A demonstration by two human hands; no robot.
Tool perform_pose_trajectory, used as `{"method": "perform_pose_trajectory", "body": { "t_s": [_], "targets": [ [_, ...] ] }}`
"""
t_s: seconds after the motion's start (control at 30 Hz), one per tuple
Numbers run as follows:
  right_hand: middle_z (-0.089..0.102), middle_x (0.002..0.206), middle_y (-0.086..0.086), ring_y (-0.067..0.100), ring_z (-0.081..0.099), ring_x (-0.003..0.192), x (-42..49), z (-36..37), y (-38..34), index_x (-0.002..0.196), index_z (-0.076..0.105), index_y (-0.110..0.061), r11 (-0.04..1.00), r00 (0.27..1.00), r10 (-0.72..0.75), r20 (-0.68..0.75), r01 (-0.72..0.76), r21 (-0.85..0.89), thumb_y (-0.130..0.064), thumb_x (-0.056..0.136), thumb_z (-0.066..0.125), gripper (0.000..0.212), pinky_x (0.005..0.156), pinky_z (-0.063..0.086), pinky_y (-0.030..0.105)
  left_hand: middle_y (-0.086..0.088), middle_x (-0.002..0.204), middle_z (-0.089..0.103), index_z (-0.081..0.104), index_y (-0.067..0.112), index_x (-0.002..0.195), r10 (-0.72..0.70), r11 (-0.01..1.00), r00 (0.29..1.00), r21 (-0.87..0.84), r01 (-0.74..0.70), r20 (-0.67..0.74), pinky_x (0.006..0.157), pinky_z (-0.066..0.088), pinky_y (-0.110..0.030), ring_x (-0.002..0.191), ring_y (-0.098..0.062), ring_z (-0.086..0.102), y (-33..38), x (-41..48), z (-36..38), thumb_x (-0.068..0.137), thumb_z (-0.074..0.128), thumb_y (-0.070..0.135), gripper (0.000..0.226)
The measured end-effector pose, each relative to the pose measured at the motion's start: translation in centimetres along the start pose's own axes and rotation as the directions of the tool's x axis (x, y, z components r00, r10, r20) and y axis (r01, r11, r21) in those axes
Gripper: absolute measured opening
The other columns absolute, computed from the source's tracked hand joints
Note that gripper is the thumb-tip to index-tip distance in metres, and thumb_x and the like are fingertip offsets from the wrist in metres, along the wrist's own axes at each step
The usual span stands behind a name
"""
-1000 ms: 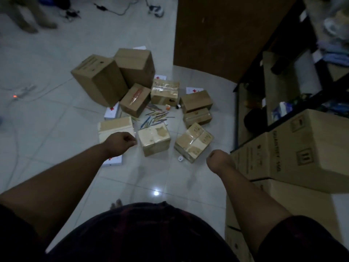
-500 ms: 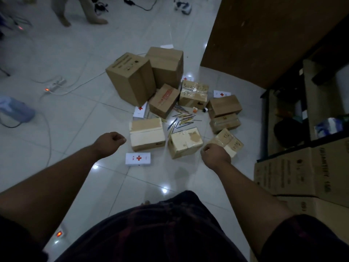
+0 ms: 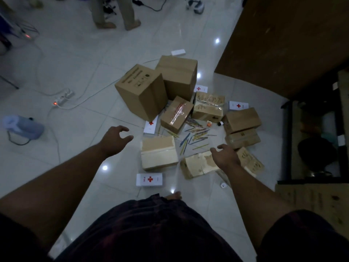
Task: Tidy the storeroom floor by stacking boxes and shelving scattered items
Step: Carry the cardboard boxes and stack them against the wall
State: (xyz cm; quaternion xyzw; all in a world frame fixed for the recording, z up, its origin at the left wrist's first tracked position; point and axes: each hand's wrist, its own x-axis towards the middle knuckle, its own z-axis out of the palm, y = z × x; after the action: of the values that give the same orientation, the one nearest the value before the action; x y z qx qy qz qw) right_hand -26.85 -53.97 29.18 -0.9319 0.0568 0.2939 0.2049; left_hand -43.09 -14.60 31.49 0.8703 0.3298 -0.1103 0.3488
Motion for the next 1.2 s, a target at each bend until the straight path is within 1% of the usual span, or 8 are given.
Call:
{"method": "perform_pose_trajectory", "body": {
  "t_s": [0.13, 0.3, 0.5, 0.63, 0.8, 0.97, 1.07, 1.2],
  "targets": [
    [0.067, 0.127, 0.009, 0.033, 0.061, 0.118, 2.8, -0.7, -4.5, 0.134, 0.058, -0.024, 1.000, 1.000, 0.008, -0.001, -0.008, 0.016, -0.062, 0.093, 0.055, 0.056, 0.098, 0.052, 0.041, -0.016, 0.142, 0.050, 0.061, 0.014, 0.134, -0.036, 0.999, 0.999, -0.004, 0.036, 0.000, 0.108, 0.043, -0.043, 0.129, -0.031, 0.052, -0.2, 5.2, -3.3, 0.092, 0.072, 0.041, 0.051],
    [0.065, 0.132, 0.011, 0.034, 0.059, 0.122, 6.4, 1.0, -10.0, 0.132, 0.060, -0.024, 0.989, 0.993, 0.115, -0.004, -0.114, 0.095, -0.063, 0.093, 0.055, 0.056, 0.103, 0.050, 0.041, -0.018, 0.140, 0.053, 0.060, 0.010, 0.134, -0.009, 0.999, 0.999, 0.032, 0.008, 0.046, 0.106, 0.043, -0.043, 0.128, -0.032, 0.053, -0.2, 13.0, -6.8, 0.091, 0.073, 0.040, 0.054],
    [0.065, 0.130, 0.011, 0.034, 0.059, 0.122, 9.9, 3.9, -19.4, 0.133, 0.057, -0.022, 0.952, 0.968, 0.250, -0.037, -0.239, 0.193, -0.057, 0.097, 0.056, 0.051, 0.098, 0.049, 0.039, -0.016, 0.138, 0.055, 0.059, 0.004, 0.135, 0.154, 0.982, 0.974, 0.081, -0.169, 0.168, 0.103, 0.041, -0.036, 0.129, -0.032, 0.053, 1.8, 26.5, -11.5, 0.092, 0.073, 0.030, 0.052],
    [0.069, 0.127, 0.009, 0.032, 0.061, 0.121, 10.6, 6.1, -26.4, 0.131, 0.059, -0.024, 0.910, 0.938, 0.342, -0.051, -0.317, 0.266, -0.062, 0.090, 0.055, 0.056, 0.102, 0.050, 0.040, -0.013, 0.144, 0.054, 0.061, 0.006, 0.131, 0.212, 0.965, 0.934, 0.090, -0.247, 0.286, 0.103, 0.044, -0.036, 0.130, -0.029, 0.052, 3.4, 36.2, -16.3, 0.091, 0.074, 0.030, 0.049],
    [0.069, 0.129, 0.005, 0.030, 0.061, 0.122, 11.7, 8.3, -34.2, 0.131, 0.061, -0.029, 0.881, 0.918, 0.387, -0.089, -0.339, 0.330, -0.070, 0.081, 0.050, 0.066, 0.104, 0.049, 0.040, -0.010, 0.132, 0.060, 0.062, 0.011, 0.127, 0.229, 0.950, 0.912, 0.128, -0.286, 0.341, 0.083, 0.054, -0.031, 0.107, -0.029, 0.064, 5.2, 46.0, -21.4, 0.092, 0.072, 0.036, 0.044],
    [0.065, 0.134, 0.011, 0.032, 0.059, 0.125, 11.1, 8.8, -39.8, 0.140, 0.057, -0.019, 0.909, 0.926, 0.357, -0.124, -0.314, 0.274, -0.058, 0.094, 0.057, 0.061, 0.103, 0.048, 0.040, -0.012, 0.135, 0.061, 0.063, 0.017, 0.120, 0.233, 0.959, 0.901, 0.068, -0.276, 0.366, 0.092, 0.058, -0.048, 0.108, -0.031, 0.066, 3.7, 50.4, -22.7, 0.089, 0.072, 0.037, 0.038],
    [0.066, 0.131, 0.011, 0.031, 0.060, 0.123, 10.5, 8.9, -41.1, 0.138, 0.059, -0.019, 0.908, 0.920, 0.365, -0.146, -0.316, 0.275, -0.058, 0.093, 0.058, 0.060, 0.102, 0.048, 0.038, -0.012, 0.137, 0.060, 0.061, 0.021, 0.111, 0.245, 0.960, 0.882, 0.027, -0.279, 0.402, 0.094, 0.058, -0.049, 0.111, -0.032, 0.065, 2.5, 51.3, -22.9, 0.089, 0.073, 0.032, 0.028],
    [0.065, 0.134, 0.012, 0.030, 0.060, 0.123, 9.8, 9.8, -42.1, 0.135, 0.061, -0.017, 0.891, 0.902, 0.392, -0.184, -0.322, 0.319, -0.057, 0.095, 0.058, 0.057, 0.102, 0.047, 0.037, -0.009, 0.127, 0.061, 0.060, 0.015, 0.113, 0.274, 0.949, 0.877, 0.036, -0.313, 0.395, 0.080, 0.061, -0.041, 0.093, -0.028, 0.069, 1.8, 51.8, -23.6, 0.094, 0.070, 0.027, 0.025]
  ]
}}
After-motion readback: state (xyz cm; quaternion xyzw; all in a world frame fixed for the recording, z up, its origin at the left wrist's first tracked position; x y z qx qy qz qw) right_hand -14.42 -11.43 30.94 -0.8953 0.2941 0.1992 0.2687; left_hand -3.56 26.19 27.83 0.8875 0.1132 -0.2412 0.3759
